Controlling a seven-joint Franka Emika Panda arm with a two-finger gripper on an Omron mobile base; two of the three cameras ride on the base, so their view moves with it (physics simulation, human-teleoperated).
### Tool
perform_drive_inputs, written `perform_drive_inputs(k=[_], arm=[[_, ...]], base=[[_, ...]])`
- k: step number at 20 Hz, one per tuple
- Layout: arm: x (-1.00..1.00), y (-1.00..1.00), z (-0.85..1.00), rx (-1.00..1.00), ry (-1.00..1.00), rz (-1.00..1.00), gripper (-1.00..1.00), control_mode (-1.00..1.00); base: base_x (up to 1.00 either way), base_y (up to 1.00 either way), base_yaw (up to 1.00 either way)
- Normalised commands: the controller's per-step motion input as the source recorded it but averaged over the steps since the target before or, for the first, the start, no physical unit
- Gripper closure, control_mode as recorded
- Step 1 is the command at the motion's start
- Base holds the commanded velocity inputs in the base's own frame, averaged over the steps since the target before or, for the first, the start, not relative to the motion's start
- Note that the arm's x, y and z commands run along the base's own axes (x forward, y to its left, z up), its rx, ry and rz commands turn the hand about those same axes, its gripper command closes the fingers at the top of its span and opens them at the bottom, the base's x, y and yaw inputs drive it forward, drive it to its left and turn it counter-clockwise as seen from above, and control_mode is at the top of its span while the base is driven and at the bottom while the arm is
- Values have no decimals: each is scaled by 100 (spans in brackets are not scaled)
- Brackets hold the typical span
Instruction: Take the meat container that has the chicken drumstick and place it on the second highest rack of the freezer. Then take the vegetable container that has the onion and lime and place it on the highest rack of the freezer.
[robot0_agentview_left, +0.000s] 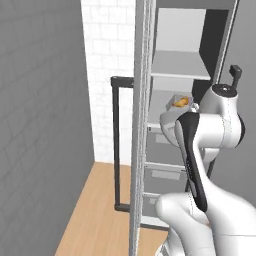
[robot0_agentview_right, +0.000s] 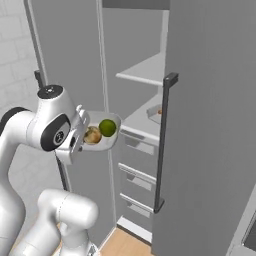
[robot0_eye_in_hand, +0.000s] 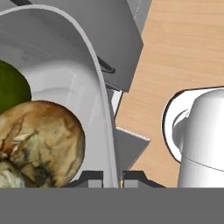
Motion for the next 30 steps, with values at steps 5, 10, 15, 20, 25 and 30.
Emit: perform_drive_inputs(k=[5,10,15,20,25,30], arm=[[0,0,0,0,0,0,100,100],[0,0,0,0,0,0,100,100],[0,0,0,0,0,0,100,100],[0,0,0,0,0,0,100,100],[0,0,0,0,0,0,100,100],[0,0,0,0,0,0,100,100]], base=[[16,-30,0],[49,-4,0],[59,2,-4],[31,22,-10],[37,39,-16],[25,48,-19]])
